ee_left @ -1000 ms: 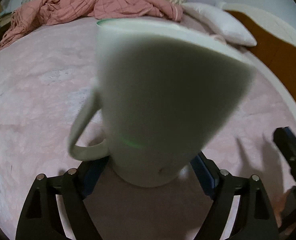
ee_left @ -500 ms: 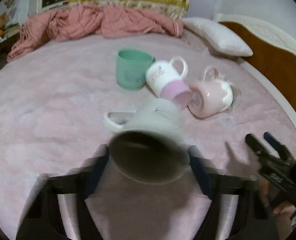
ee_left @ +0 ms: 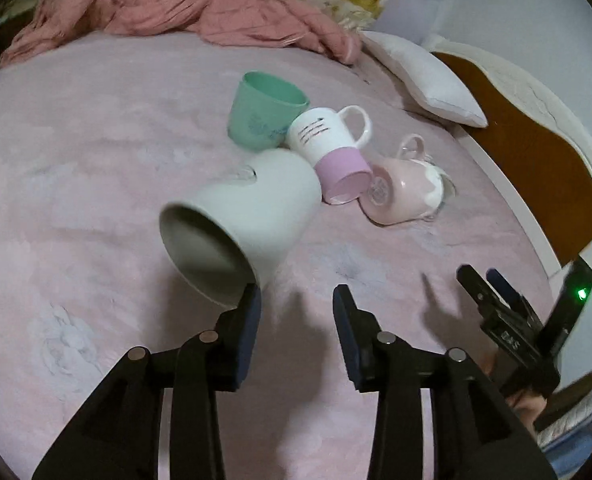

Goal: Flip cup upright
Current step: 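Rotate the white mug in the left tool until its opening faces up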

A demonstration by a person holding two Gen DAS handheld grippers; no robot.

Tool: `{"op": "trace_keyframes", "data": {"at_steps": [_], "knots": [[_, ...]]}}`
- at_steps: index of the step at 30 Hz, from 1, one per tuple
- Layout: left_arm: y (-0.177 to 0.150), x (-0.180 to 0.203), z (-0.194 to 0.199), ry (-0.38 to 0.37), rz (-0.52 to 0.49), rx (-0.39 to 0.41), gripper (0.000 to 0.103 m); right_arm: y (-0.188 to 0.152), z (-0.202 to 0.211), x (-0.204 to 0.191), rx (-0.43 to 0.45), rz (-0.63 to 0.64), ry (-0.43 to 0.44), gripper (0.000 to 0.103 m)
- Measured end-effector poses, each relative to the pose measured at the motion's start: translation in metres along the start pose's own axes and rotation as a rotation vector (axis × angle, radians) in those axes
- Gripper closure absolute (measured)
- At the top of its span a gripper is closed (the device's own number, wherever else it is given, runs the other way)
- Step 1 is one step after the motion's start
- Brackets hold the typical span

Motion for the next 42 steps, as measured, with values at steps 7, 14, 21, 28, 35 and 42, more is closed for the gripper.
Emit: {"op": "trace_keyframes", "data": {"at_steps": [7,14,21,28,35,42], "knots": [[-0.001,0.000,0.014,0.207,-0.108,0.129,0.032,0.000,0.001,0.001,0.005,0.004,0.012,0.000],[0.020,-0.015,0.008,0.127,-0.311,0.137,0.000,-0.001,0.002,-0.003,0.004,0.024,0.017,0.000],[0.034,-0.052,-0.032,-0.037,-0.259,0.004,0.000,-0.003,-0.001,-0.001,-0.017,0.012,0.030,0.000],[0.024,-0.059,-0.050,-0.129,-0.208,-0.059,0.001,-0.005,-0.005,-0.005,-0.039,0.029,0.038,0.000],[0.029,-0.037,-0.010,-0.115,-0.291,0.098,0.019,-0.006,-0.006,-0.007,-0.045,0.030,0.036,0.000],[0.035,0.001,0.036,-0.036,-0.367,0.186,0.022,-0.006,-0.007,-0.006,-0.045,0.031,0.034,0.000]]}}
Point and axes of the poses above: each gripper's, at about its wrist camera, not at the fingertips, and z roughly against the way its jaws point, x to its right, y to its top, the point moved 6 cm from there along -z, roughly the way its jaws point, and after that the axes turned 7 degrees about -y, right-handed, at the moved point
